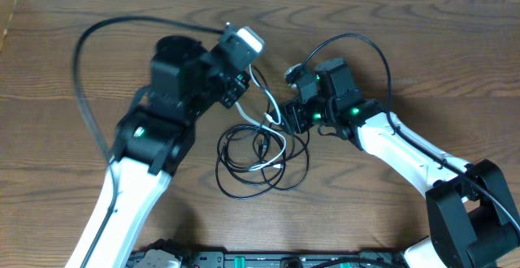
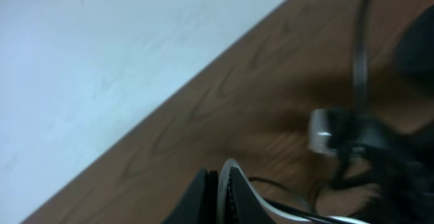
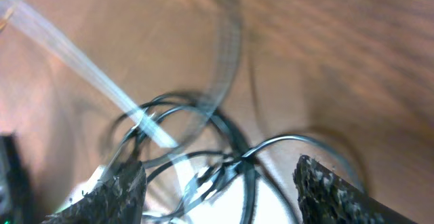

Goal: Untangle cables

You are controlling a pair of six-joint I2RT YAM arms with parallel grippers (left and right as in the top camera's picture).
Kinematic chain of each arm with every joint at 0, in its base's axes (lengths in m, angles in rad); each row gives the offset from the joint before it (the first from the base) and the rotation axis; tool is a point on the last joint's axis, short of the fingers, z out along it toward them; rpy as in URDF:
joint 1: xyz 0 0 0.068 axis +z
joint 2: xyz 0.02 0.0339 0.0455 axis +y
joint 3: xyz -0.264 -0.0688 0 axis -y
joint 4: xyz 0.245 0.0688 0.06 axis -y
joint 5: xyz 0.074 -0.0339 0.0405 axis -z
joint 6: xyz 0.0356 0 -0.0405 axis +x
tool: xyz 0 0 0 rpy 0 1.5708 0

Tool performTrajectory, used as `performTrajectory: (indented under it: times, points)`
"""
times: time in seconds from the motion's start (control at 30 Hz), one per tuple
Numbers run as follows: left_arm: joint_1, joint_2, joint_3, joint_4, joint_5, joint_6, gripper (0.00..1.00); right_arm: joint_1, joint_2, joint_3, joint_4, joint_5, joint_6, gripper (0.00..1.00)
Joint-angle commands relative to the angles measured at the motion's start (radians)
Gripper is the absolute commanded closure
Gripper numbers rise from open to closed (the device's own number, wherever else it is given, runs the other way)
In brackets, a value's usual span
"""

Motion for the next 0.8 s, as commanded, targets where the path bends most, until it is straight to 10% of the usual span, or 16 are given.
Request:
performTrajectory:
  times: [0.0,0.3,0.77]
  points:
    - [0.004,-0.019,0.017,0.01,-0.085,0.018,0.93,0.013,-0.011,0.014,-0.025,-0.02,-0.036,0.34]
    - [0.004,-0.129,0.119,0.01,-0.095,0.017,0.93,0.032,-0.011,0.014,-0.03,0.313,0.089,0.41]
    - [0.004,-0.148,0.119,-0.105,-0.084,0.017,0.93,0.091,-0.011,0.014,0.213,0.069,0.142,0.2]
